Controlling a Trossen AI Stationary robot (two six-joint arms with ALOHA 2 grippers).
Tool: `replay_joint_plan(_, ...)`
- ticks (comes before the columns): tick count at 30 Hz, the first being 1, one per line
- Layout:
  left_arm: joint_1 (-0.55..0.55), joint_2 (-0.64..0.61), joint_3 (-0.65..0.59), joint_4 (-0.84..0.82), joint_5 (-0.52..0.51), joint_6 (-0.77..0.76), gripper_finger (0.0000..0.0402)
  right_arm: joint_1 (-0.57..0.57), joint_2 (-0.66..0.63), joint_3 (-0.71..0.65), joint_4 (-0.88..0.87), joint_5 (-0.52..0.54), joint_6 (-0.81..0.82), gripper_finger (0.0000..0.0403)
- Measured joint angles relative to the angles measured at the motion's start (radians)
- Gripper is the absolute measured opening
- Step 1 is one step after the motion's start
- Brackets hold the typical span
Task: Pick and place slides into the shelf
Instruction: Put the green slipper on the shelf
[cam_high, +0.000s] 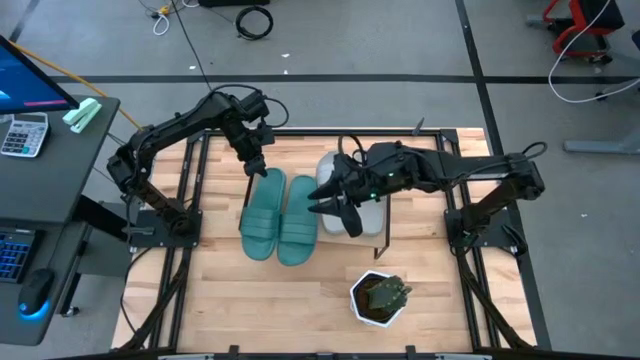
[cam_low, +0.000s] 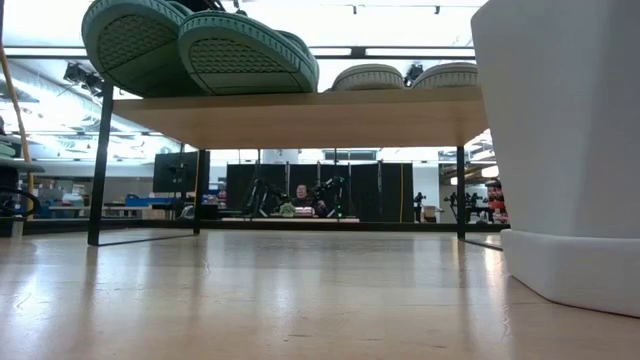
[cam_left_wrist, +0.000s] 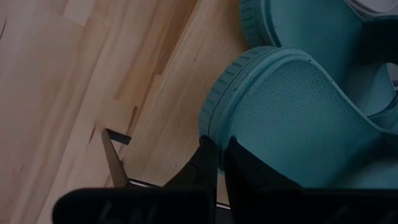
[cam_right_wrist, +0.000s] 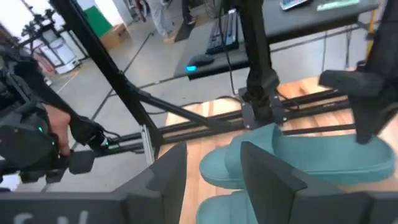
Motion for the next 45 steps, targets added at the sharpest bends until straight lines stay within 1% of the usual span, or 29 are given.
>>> replay_joint_plan(3, 0.000, 0.000, 0.000, 0.000, 0.000, 0.005, 0.0012, -0.003, 0.025, 0.003, -0.003, -0.011, -0.014, 0.0155)
replay_joint_plan(6, -0.001, 0.000, 0.000, 0.001, -0.003, 0.009, 0.0012, -0.013, 0.059, 0.034, -0.020, -0.034, -0.025, 0.0151)
replay_joint_plan(11, -0.003, 0.000, 0.000, 0.000, -0.061, 0.010, 0.0012, -0.029, 0.108, 0.117, -0.036, -0.052, -0.061, 0.0148)
replay_joint_plan(15, -0.003, 0.000, 0.000, -0.002, -0.079, 0.011, 0.0012, -0.029, 0.134, 0.159, -0.082, -0.058, -0.082, 0.0148)
replay_joint_plan(21, -0.008, 0.001, 0.000, -0.013, -0.109, 0.019, 0.0012, -0.029, 0.133, 0.160, -0.136, -0.058, -0.085, 0.0148)
replay_joint_plan(33, -0.055, 0.039, 0.000, 0.000, -0.155, 0.001, 0.0011, -0.029, 0.133, 0.160, -0.142, -0.044, -0.087, 0.0148)
replay_joint_plan(35, -0.055, 0.040, 0.000, 0.008, -0.160, -0.009, 0.0020, -0.027, 0.132, 0.160, -0.145, -0.044, -0.086, 0.0148)
replay_joint_plan(41, -0.056, 0.040, 0.000, 0.027, -0.174, -0.023, 0.0070, -0.026, 0.132, 0.160, -0.148, -0.044, -0.086, 0.0148)
replay_joint_plan(45, -0.056, 0.040, 0.001, 0.032, -0.201, -0.035, 0.0090, -0.026, 0.132, 0.160, -0.149, -0.044, -0.086, 0.0148)
